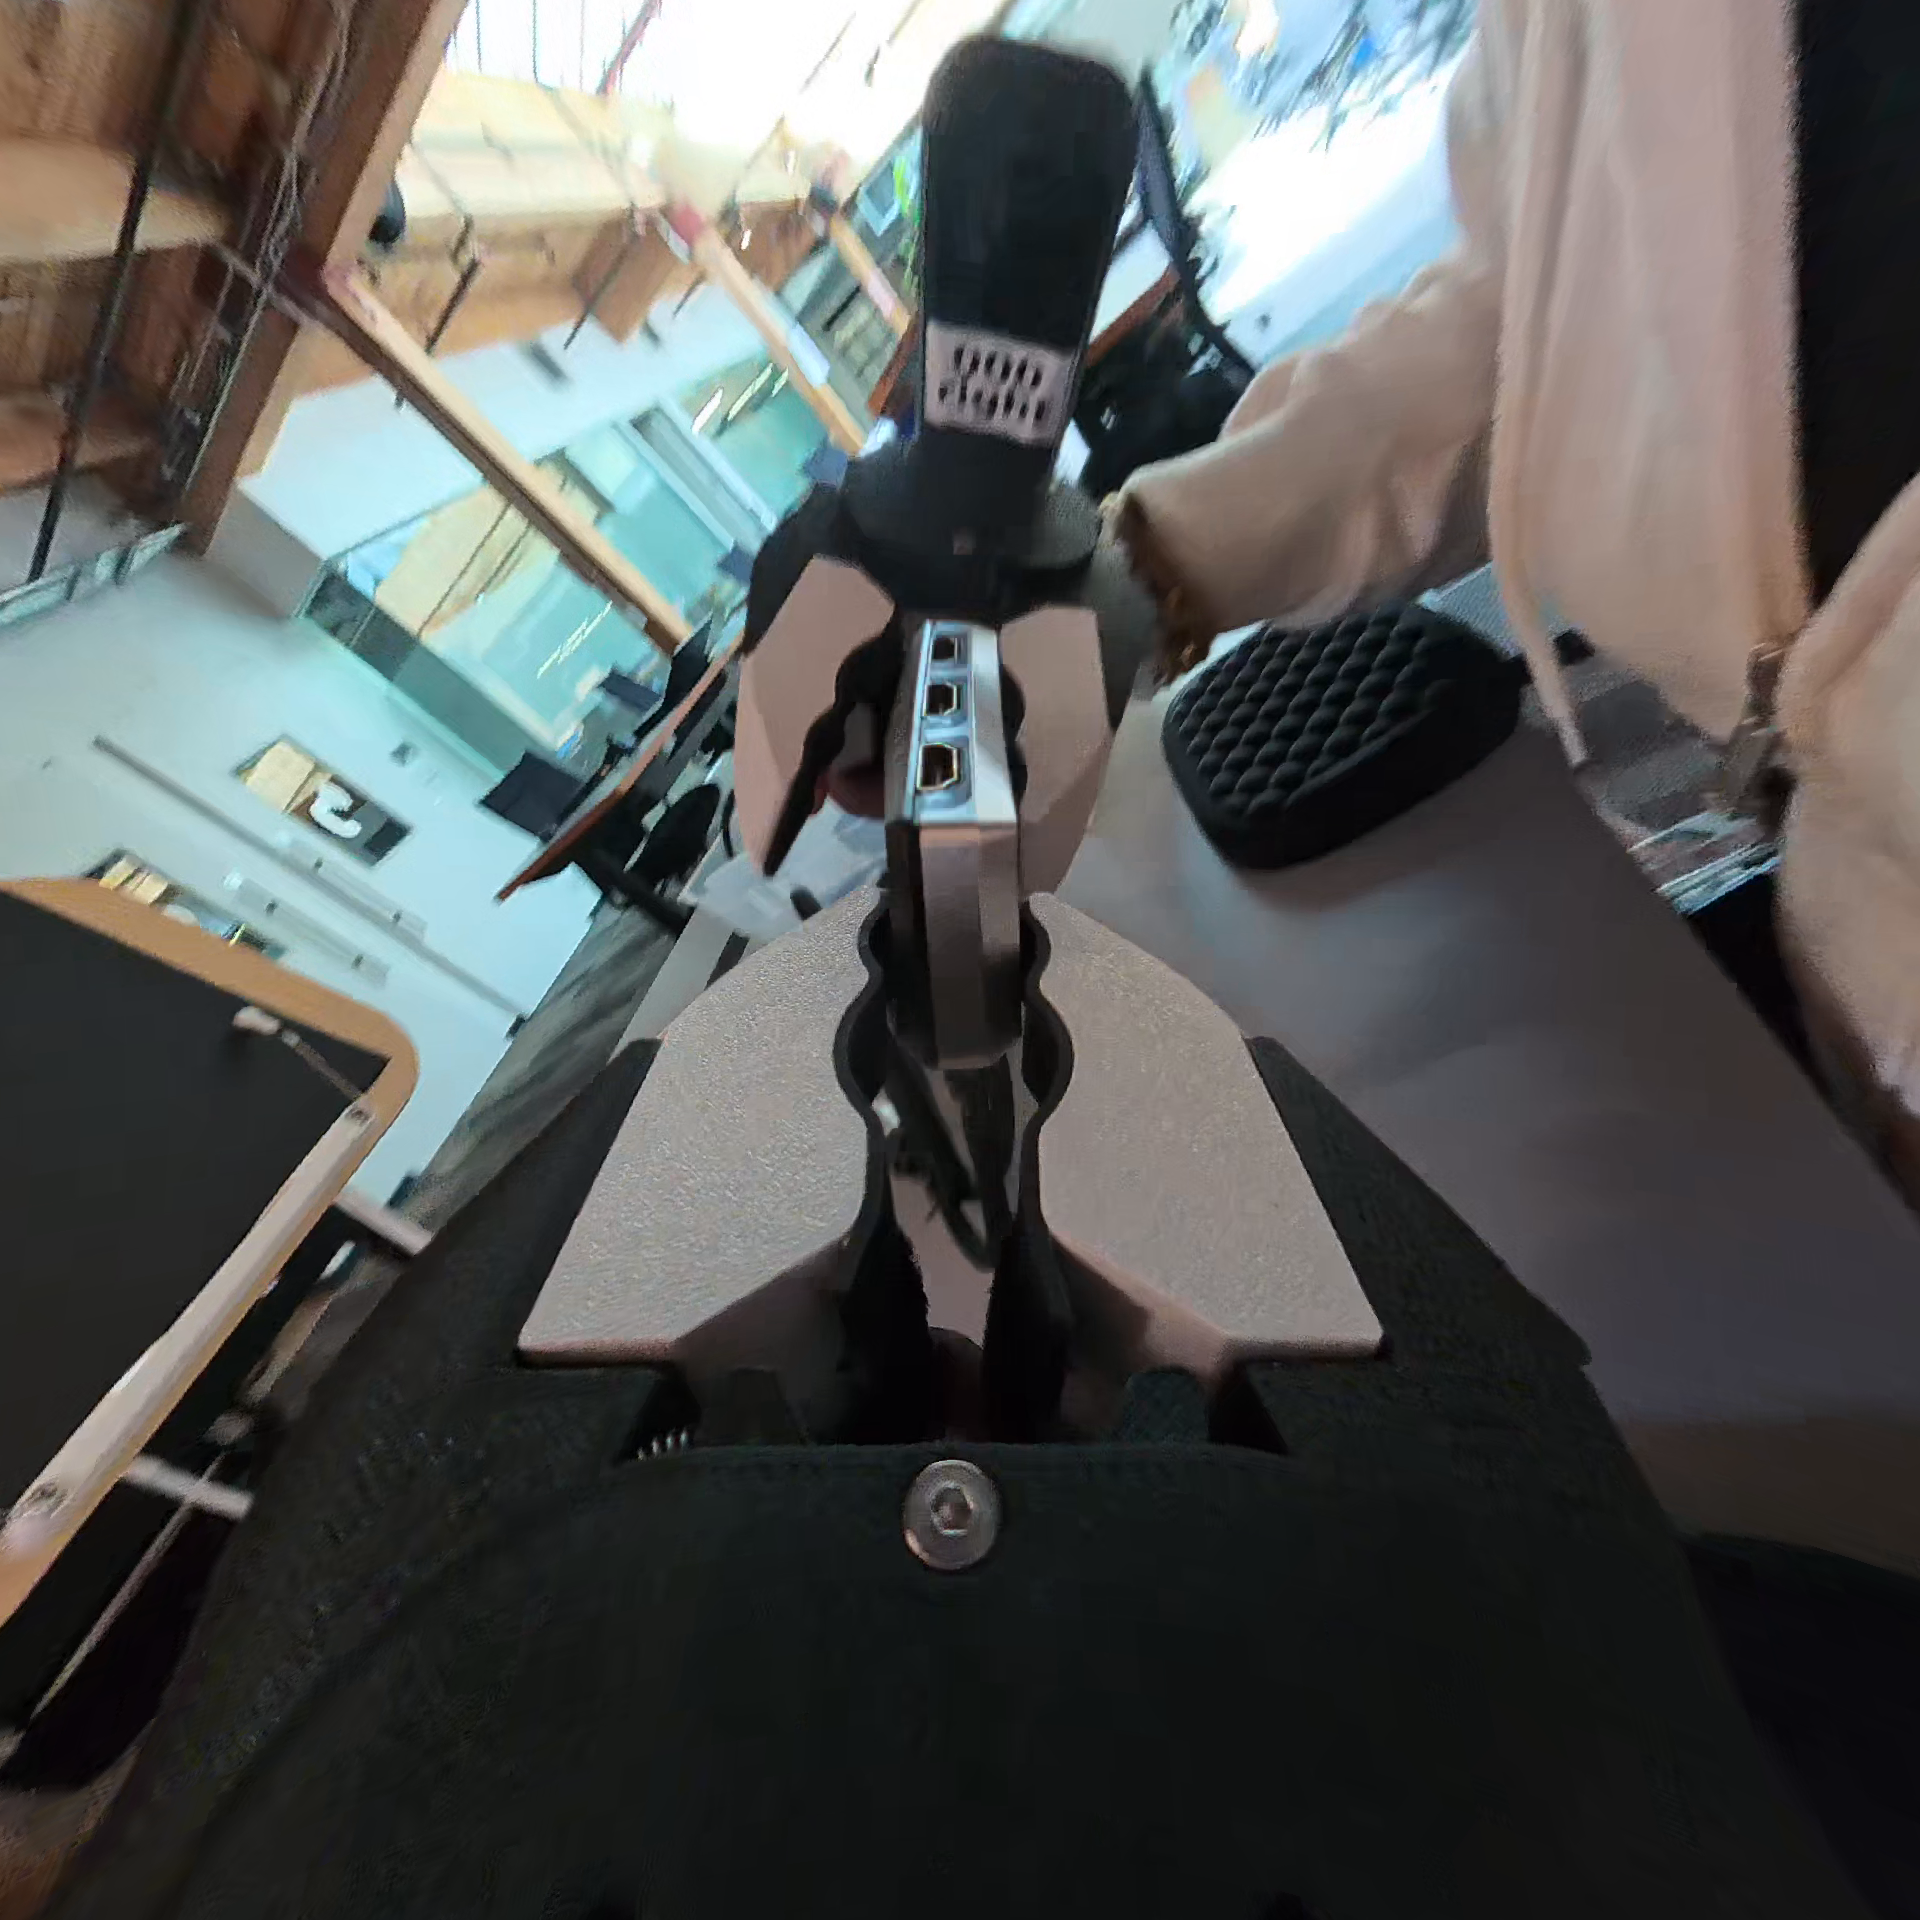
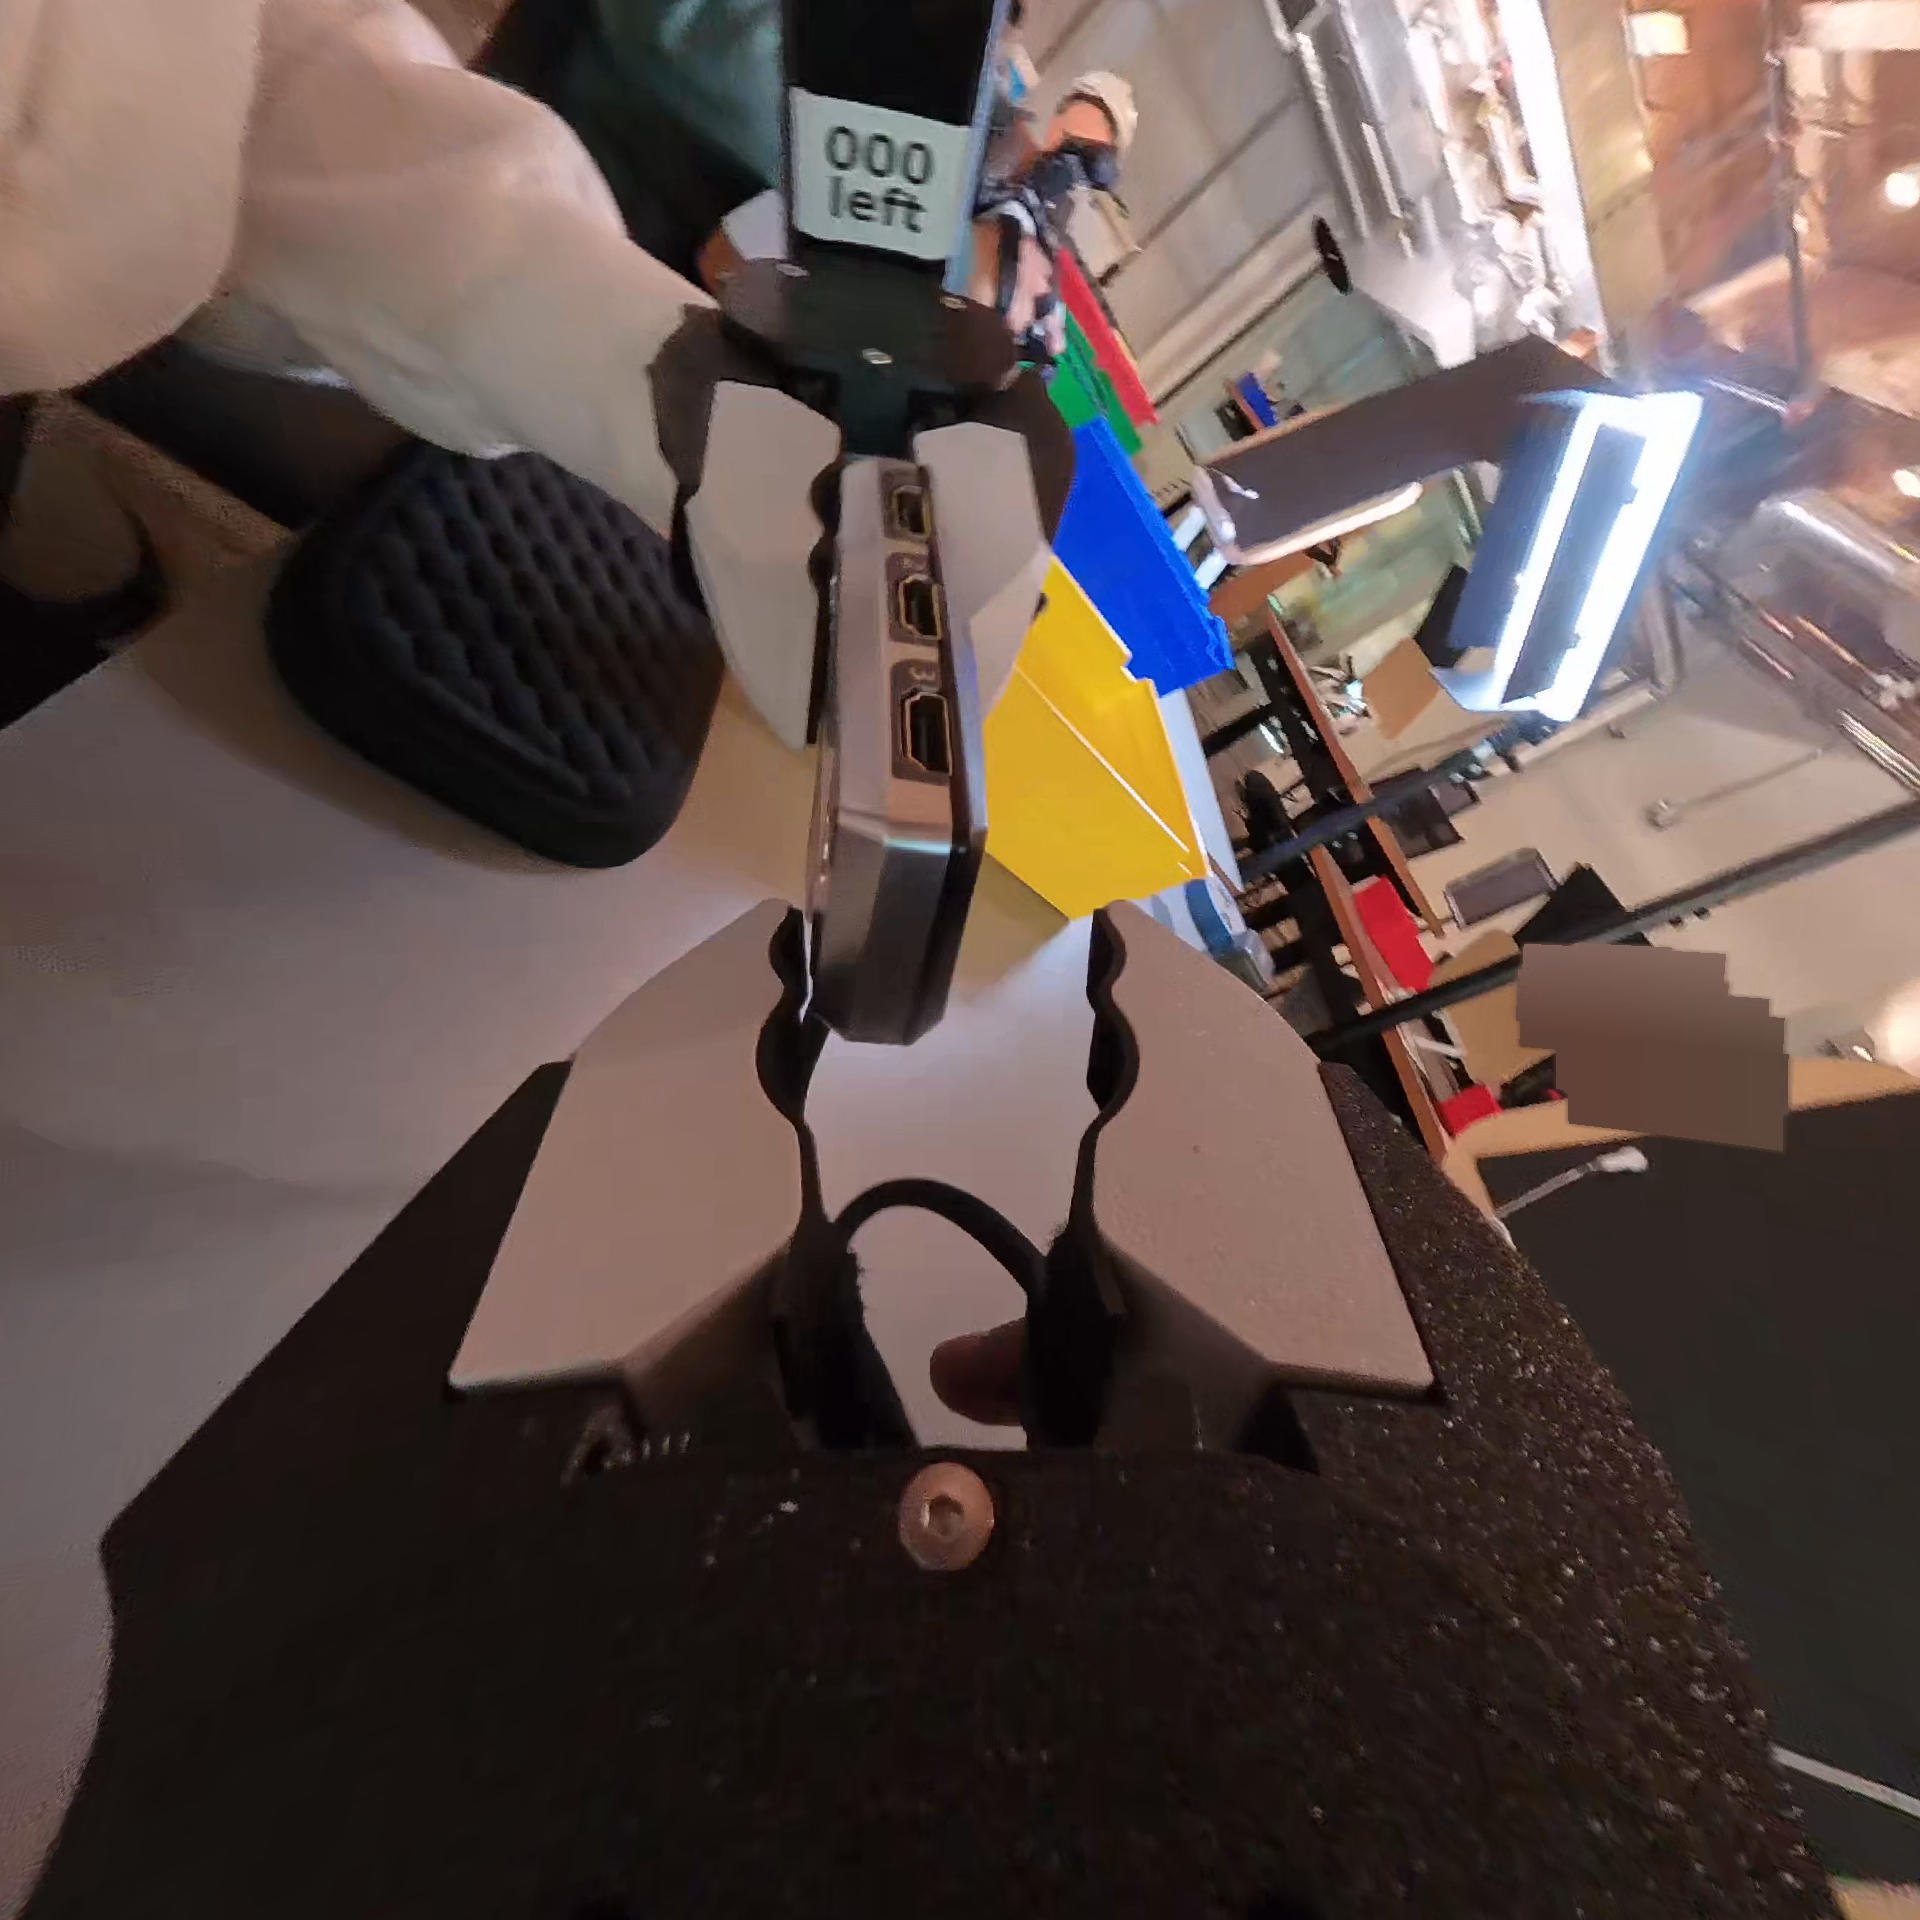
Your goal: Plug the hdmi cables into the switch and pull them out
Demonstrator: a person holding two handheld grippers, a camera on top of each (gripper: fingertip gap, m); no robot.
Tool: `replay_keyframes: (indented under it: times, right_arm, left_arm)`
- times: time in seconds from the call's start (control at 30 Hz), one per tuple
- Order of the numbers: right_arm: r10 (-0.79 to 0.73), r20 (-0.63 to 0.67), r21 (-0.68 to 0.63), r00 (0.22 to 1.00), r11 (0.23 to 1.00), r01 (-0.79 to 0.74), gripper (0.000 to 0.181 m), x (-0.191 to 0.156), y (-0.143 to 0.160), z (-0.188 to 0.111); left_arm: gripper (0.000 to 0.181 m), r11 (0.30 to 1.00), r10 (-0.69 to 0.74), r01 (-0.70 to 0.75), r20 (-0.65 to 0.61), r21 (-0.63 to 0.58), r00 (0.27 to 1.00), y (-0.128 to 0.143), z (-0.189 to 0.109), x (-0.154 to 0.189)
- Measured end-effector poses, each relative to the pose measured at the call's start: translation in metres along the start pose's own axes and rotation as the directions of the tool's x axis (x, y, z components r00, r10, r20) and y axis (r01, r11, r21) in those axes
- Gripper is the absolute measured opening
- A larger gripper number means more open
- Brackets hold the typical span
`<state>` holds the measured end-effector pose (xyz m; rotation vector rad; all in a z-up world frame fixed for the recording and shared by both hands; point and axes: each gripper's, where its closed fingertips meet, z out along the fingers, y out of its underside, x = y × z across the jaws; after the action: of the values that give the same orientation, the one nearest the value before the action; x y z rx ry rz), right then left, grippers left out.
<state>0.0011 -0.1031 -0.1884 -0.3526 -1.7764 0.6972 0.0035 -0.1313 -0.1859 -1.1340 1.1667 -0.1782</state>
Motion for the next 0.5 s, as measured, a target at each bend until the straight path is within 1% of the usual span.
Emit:
replay_keyframes:
  times: [0.07,0.1,0.13,0.17,0.2,0.27,0.33,0.37,0.43,0.47,0.5]
  right_arm:
    - [-0.019,0.066,0.041,0.998,0.999,0.016,0.051,-0.009,-0.003,0.007]
    - [-0.02,0.099,0.079,0.995,0.997,0.012,0.046,-0.014,-0.008,0.01]
    - [-0.023,0.124,0.102,0.992,0.995,0.01,0.035,-0.017,-0.011,0.014]
    - [-0.025,0.124,0.094,0.992,0.995,0.013,0.028,-0.017,-0.01,0.017]
    - [-0.021,0.099,0.061,0.995,0.998,0.016,0.026,-0.013,-0.004,0.02]
    - [0.002,0.092,-0.051,0.996,0.999,0.003,0.025,-0.01,0.01,0.022]
    - [-0.078,0.043,-0.19,0.996,0.978,0.084,0.024,-0.005,0.027,0.019]
    - [-0.108,0.019,-0.279,0.994,0.954,0.109,0.023,-0.002,0.037,0.017]
    - [-0.098,0.035,-0.49,0.995,0.866,0.103,0.023,-0.005,0.065,0.009]
    - [-0.093,0.052,-0.587,0.994,0.803,0.105,0.023,-0.008,0.078,0.005]
    - [-0.096,0.071,-0.658,0.993,0.744,0.119,0.023,-0.011,0.088,0.002]
  left_arm:
    - [0.02,0.999,-0.006,0.007,-0.022,0.044,1.0,-0.003,0.002,0.002]
    - [0.02,0.998,-0.008,0.01,-0.028,0.059,1.0,-0.003,0.003,0.002]
    - [0.02,0.998,-0.013,0.015,-0.027,0.067,1.0,-0.003,0.004,0.001]
    - [0.02,0.998,-0.022,0.023,-0.015,0.062,1.0,0.0,0.004,-0.002]
    - [0.02,0.999,-0.038,0.038,0.002,0.033,0.999,0.006,0.004,-0.006]
    - [0.021,0.994,-0.076,0.078,0.04,-0.074,0.996,0.024,0.005,-0.011]
    - [0.025,0.981,-0.085,0.101,0.096,-0.168,0.992,0.039,0.001,-0.015]
    - [0.03,0.975,-0.06,0.087,0.13,-0.205,0.99,0.043,-0.002,-0.018]
    - [0.043,0.95,0.044,0.011,0.169,-0.312,0.985,0.051,-0.003,-0.021]
    - [0.047,0.929,0.101,-0.036,0.158,-0.369,0.982,0.053,-0.001,-0.019]
    - [0.049,0.905,0.147,-0.076,0.141,-0.419,0.979,0.055,0.004,-0.017]
